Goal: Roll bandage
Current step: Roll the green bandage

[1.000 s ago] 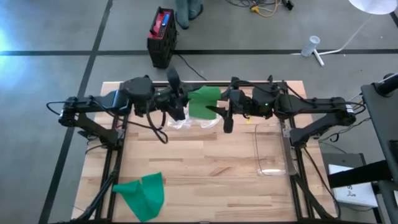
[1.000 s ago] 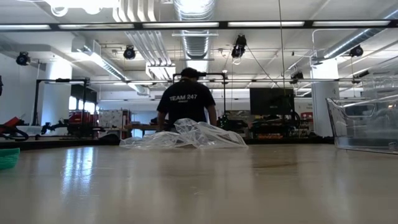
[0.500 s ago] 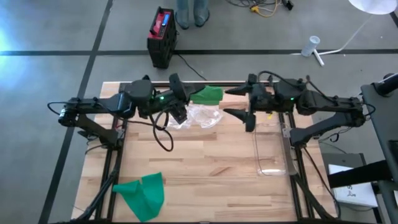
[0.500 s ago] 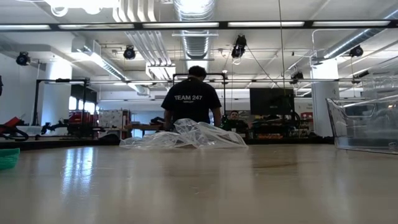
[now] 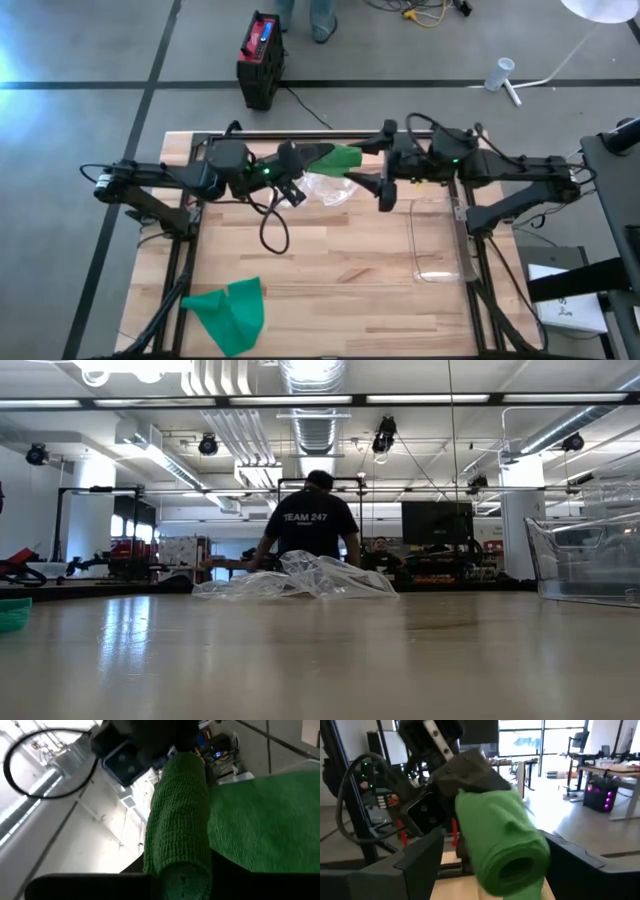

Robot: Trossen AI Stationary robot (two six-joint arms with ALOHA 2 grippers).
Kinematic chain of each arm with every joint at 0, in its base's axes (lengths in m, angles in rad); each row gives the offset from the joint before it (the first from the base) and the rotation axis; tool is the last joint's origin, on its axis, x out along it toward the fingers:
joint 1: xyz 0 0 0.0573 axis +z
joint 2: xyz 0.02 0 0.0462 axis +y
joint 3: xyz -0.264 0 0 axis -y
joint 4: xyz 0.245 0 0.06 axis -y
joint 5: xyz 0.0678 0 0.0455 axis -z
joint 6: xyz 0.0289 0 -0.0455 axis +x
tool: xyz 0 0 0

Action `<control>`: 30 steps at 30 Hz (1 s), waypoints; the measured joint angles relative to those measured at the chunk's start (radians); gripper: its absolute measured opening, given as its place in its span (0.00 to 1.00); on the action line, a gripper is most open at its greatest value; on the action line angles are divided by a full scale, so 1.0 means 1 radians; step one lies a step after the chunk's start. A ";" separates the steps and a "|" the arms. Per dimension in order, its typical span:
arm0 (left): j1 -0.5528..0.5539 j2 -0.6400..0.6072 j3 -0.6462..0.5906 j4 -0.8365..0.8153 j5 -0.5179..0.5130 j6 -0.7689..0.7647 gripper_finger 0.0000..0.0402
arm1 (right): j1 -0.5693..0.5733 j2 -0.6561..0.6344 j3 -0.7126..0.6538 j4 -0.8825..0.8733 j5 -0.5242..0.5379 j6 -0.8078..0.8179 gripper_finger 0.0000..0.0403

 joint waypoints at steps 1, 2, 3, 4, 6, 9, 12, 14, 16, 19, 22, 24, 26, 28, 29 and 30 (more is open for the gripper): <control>-0.005 0.000 -0.007 0.012 0.000 0.014 0.10 | 0.000 0.007 0.000 0.008 0.000 0.001 0.75; -0.011 0.000 -0.015 0.022 -0.003 0.026 0.09 | 0.000 0.010 0.000 0.021 -0.002 0.002 0.75; -0.015 0.000 -0.021 0.028 -0.008 0.040 0.09 | 0.000 0.011 0.000 0.022 -0.002 0.002 0.75; -0.020 0.000 -0.027 0.035 -0.009 0.051 0.09 | 0.000 0.014 0.000 0.024 -0.002 0.003 0.76; -0.027 -0.004 -0.039 0.034 -0.010 0.063 0.09 | 0.000 0.018 0.000 0.031 -0.003 0.007 0.75; -0.031 -0.004 -0.050 0.034 -0.010 0.070 0.09 | 0.000 0.023 0.000 0.029 -0.002 0.008 0.72; -0.037 -0.004 -0.050 0.035 -0.011 0.071 0.10 | 0.000 0.019 0.000 0.020 -0.003 -0.032 0.67; -0.043 -0.005 -0.050 0.036 -0.014 0.071 0.10 | 0.000 -0.002 0.000 -0.021 -0.004 -0.101 0.65; -0.050 -0.009 -0.052 0.036 -0.015 0.071 0.10 | 0.001 -0.032 0.000 -0.061 -0.004 -0.148 0.65; -0.058 -0.013 -0.055 0.035 -0.030 0.071 0.10 | 0.000 -0.070 0.000 -0.089 -0.003 -0.204 0.66; -0.059 -0.013 -0.056 0.034 -0.032 0.071 0.10 | 0.005 -0.077 0.000 -0.061 -0.012 -0.258 0.69; -0.059 -0.013 -0.056 0.034 -0.032 0.070 0.10 | 0.006 -0.070 0.000 -0.034 -0.039 -0.262 0.71; -0.058 -0.013 -0.056 0.035 -0.033 0.070 0.10 | 0.007 -0.049 0.002 -0.012 -0.067 -0.245 0.72; -0.058 -0.013 -0.056 0.034 -0.034 0.071 0.10 | 0.006 -0.026 0.001 -0.024 -0.076 -0.200 0.73; -0.059 -0.013 -0.056 0.034 -0.034 0.071 0.10 | 0.006 -0.010 0.001 -0.022 -0.076 -0.175 0.73; -0.059 -0.013 -0.056 0.034 -0.034 0.071 0.10 | 0.006 0.001 0.001 -0.024 -0.075 -0.150 0.73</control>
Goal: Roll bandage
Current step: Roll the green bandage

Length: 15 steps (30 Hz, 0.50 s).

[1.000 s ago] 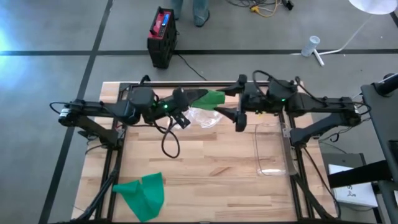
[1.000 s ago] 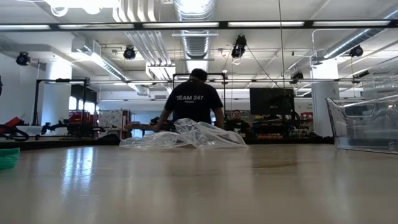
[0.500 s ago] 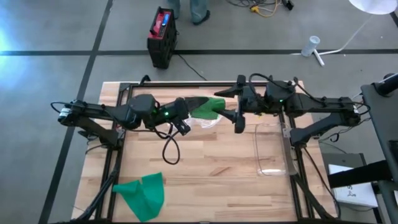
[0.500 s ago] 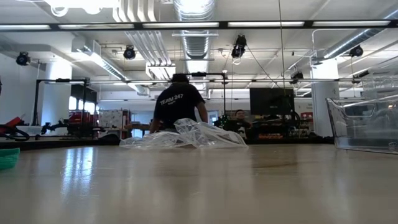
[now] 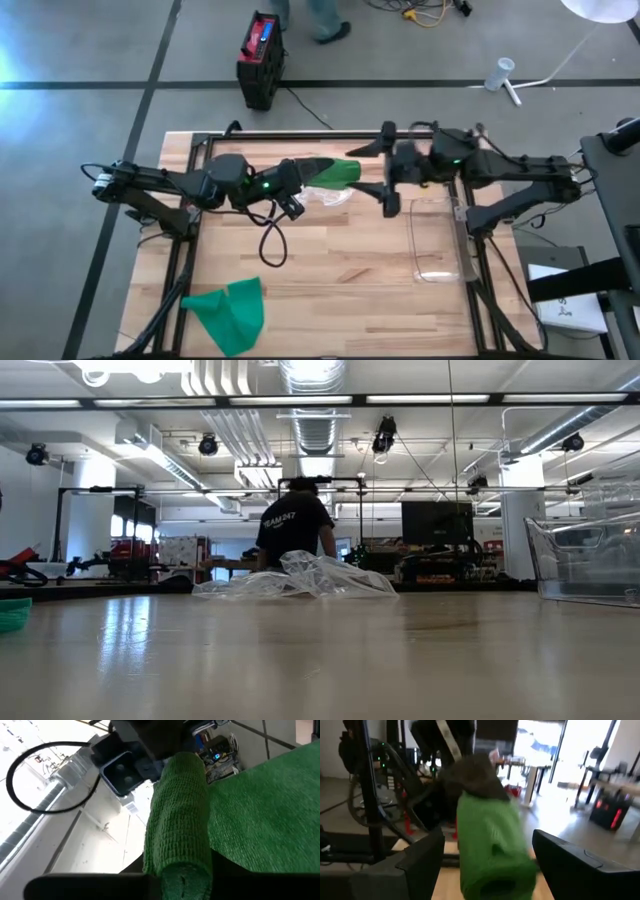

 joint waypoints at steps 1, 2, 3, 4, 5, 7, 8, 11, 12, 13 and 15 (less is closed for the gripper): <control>0.000 0.000 0.000 0.000 0.000 0.000 0.10 | -0.001 0.010 -0.001 -0.006 0.000 0.025 0.73; -0.002 0.000 0.000 0.001 -0.001 0.003 0.10 | -0.002 0.018 -0.001 -0.005 0.000 0.048 0.72; -0.003 0.000 0.000 0.001 -0.001 0.003 0.10 | -0.002 0.025 -0.001 0.001 0.000 0.060 0.71; -0.004 0.000 0.000 0.000 -0.002 0.003 0.10 | -0.002 0.027 -0.001 0.000 0.000 0.072 0.70; -0.005 0.000 0.000 -0.001 -0.002 0.003 0.10 | -0.002 0.028 -0.001 -0.001 0.000 0.081 0.69; -0.007 0.000 0.000 0.000 -0.005 0.003 0.10 | -0.002 0.028 -0.001 0.000 0.000 0.096 0.66; -0.007 0.000 0.000 0.000 -0.010 0.002 0.10 | -0.002 0.028 -0.001 0.002 0.000 0.098 0.64; -0.006 0.000 0.000 0.000 -0.027 -0.047 0.10 | -0.002 0.028 -0.001 0.001 0.001 0.095 0.56; -0.006 0.000 0.000 0.000 -0.028 -0.087 0.10 | -0.002 0.028 -0.001 0.001 0.001 0.094 0.52; -0.006 0.000 0.000 0.000 -0.028 -0.128 0.11 | -0.002 0.028 -0.001 0.001 0.002 0.093 0.48; -0.006 0.000 0.000 0.000 -0.028 -0.181 0.13 | -0.002 0.032 -0.001 0.004 0.001 0.092 0.39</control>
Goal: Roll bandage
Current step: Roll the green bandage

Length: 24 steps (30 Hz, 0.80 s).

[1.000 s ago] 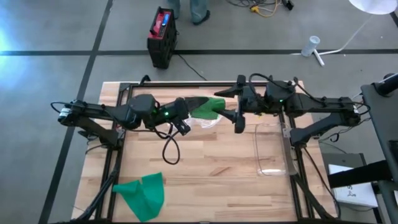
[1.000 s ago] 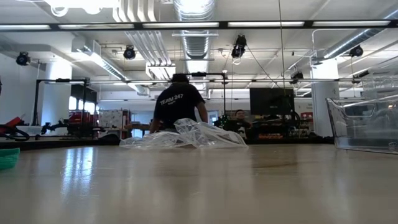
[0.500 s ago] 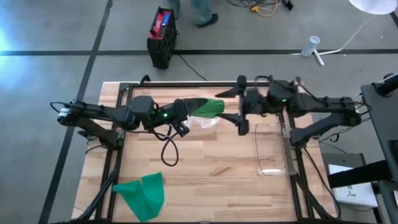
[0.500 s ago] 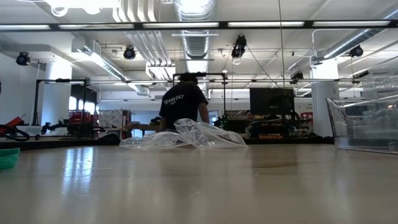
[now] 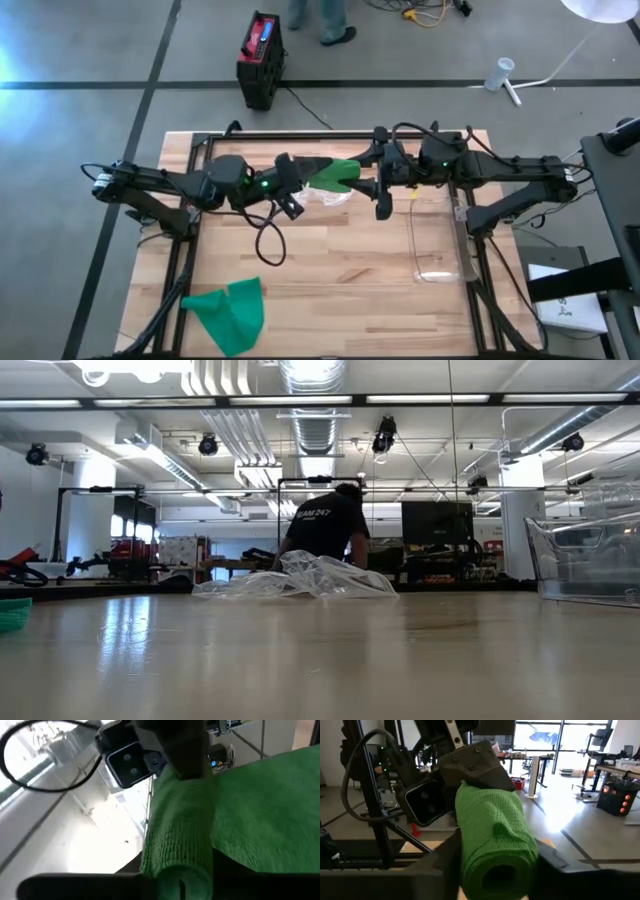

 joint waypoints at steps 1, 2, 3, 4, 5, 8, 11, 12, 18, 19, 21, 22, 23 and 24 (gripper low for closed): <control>0.000 0.000 0.000 0.000 -0.002 -0.020 0.14 | 0.000 0.004 0.000 0.004 0.000 -0.002 0.34; 0.000 0.000 0.000 -0.001 -0.002 -0.041 0.16 | 0.000 0.006 0.000 0.006 0.000 -0.008 0.29; 0.000 0.000 0.000 -0.003 -0.004 -0.068 0.19 | 0.000 0.007 0.000 0.007 0.000 -0.021 0.23; 0.000 0.000 0.000 -0.003 -0.006 -0.100 0.21 | 0.000 0.007 0.000 0.007 0.000 -0.033 0.18; 0.000 0.000 0.000 -0.003 -0.007 -0.135 0.24 | 0.000 0.006 0.000 0.006 0.000 -0.048 0.13; 0.000 0.000 0.000 -0.003 -0.046 -0.269 0.34 | 0.000 0.007 0.000 0.009 0.001 -0.095 0.08; -0.001 -0.002 0.011 -0.021 -0.150 -0.507 0.44 | 0.003 0.007 0.000 0.001 0.012 -0.163 0.08; 0.003 -0.005 0.020 -0.056 -0.174 -0.619 0.47 | 0.005 0.007 -0.003 0.000 0.019 -0.185 0.08; 0.129 -0.046 0.095 -0.512 0.184 -1.336 0.62 | 0.010 0.017 -0.022 -0.013 0.048 -0.246 0.10; 0.151 -0.041 0.096 -0.540 0.257 -1.412 0.63 | 0.010 0.021 -0.026 -0.015 0.045 -0.253 0.10; 0.187 -0.031 0.088 -0.551 0.325 -1.511 0.64 | 0.014 0.036 -0.030 -0.013 0.031 -0.263 0.10; 0.197 -0.029 0.082 -0.559 0.338 -1.538 0.64 | 0.015 0.044 -0.031 -0.012 0.020 -0.268 0.10; 0.206 -0.029 0.079 -0.561 0.345 -1.545 0.64 | 0.016 0.052 -0.032 -0.011 0.011 -0.274 0.10; 0.214 -0.030 0.077 -0.564 0.352 -1.547 0.63 | 0.016 0.057 -0.032 -0.005 0.007 -0.276 0.10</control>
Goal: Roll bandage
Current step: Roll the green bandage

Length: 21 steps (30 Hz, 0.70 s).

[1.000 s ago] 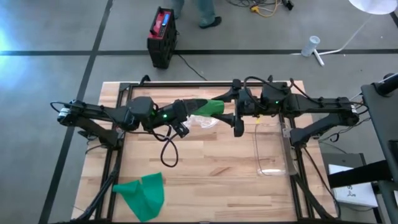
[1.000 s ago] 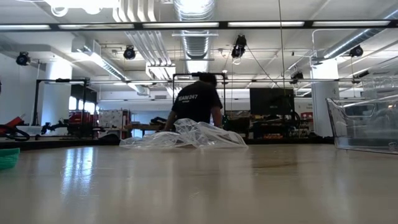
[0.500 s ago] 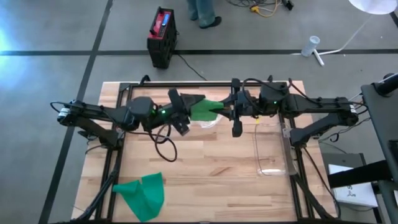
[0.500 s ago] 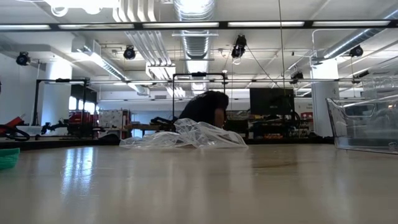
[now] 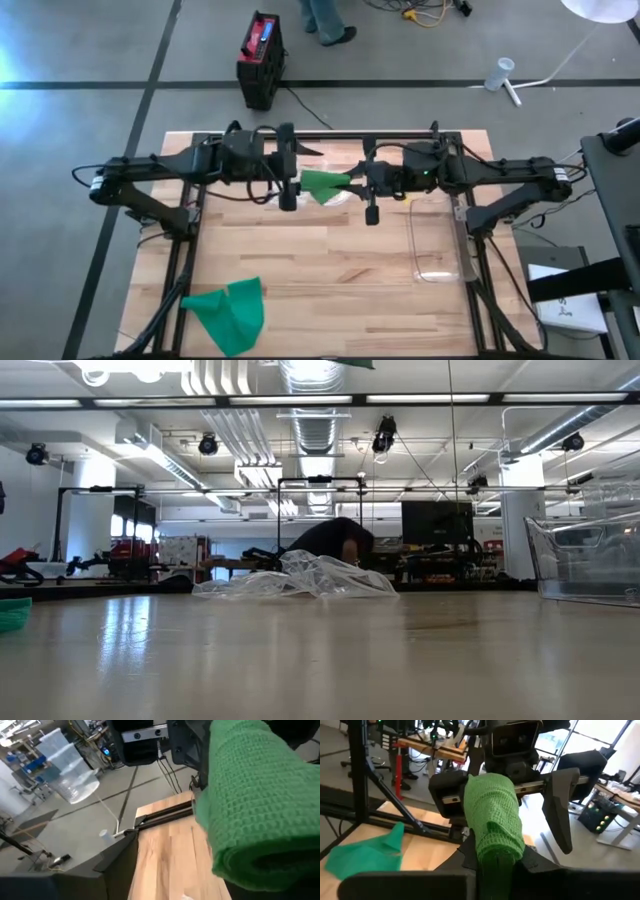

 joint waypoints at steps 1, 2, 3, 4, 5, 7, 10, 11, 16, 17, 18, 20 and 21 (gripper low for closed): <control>0.006 -0.001 -0.004 0.000 0.009 -0.001 0.62 | 0.000 0.005 0.000 0.005 0.001 -0.004 0.10; 0.011 -0.002 -0.009 0.002 0.032 -0.002 0.60 | 0.001 0.010 0.000 0.006 0.002 -0.011 0.10; 0.012 -0.001 -0.014 -0.001 0.066 -0.003 0.58 | 0.001 0.011 0.000 0.003 0.002 -0.023 0.10; 0.012 0.000 -0.017 -0.004 0.102 -0.005 0.56 | 0.002 0.012 0.000 -0.001 0.001 -0.035 0.10; 0.012 0.001 -0.019 -0.008 0.138 -0.005 0.53 | 0.002 0.012 0.000 -0.002 0.000 -0.044 0.10; 0.011 0.001 -0.019 -0.004 0.177 -0.010 0.46 | 0.004 0.009 0.000 0.002 0.005 -0.065 0.10; 0.011 0.002 -0.019 -0.001 0.182 -0.028 0.30 | 0.003 -0.005 0.000 -0.007 0.014 -0.082 0.10; 0.011 0.003 -0.019 0.000 0.182 -0.038 0.23 | 0.003 -0.009 0.000 -0.011 0.017 -0.083 0.10; 0.011 -0.016 -0.019 -0.014 0.183 -0.088 0.03 | 0.005 -0.025 0.000 -0.036 0.019 -0.090 0.10; 0.011 -0.025 -0.019 -0.022 0.183 -0.080 0.04 | 0.005 -0.027 0.000 -0.035 0.019 -0.090 0.10; 0.011 -0.036 -0.020 -0.031 0.183 -0.077 0.03 | 0.005 -0.029 0.000 -0.036 0.020 -0.089 0.10; 0.011 -0.058 -0.020 -0.037 0.183 -0.076 0.01 | 0.005 -0.031 0.000 -0.042 0.029 -0.089 0.10; 0.011 -0.071 -0.020 -0.039 0.183 -0.076 0.01 | 0.005 -0.031 0.000 -0.045 0.044 -0.088 0.10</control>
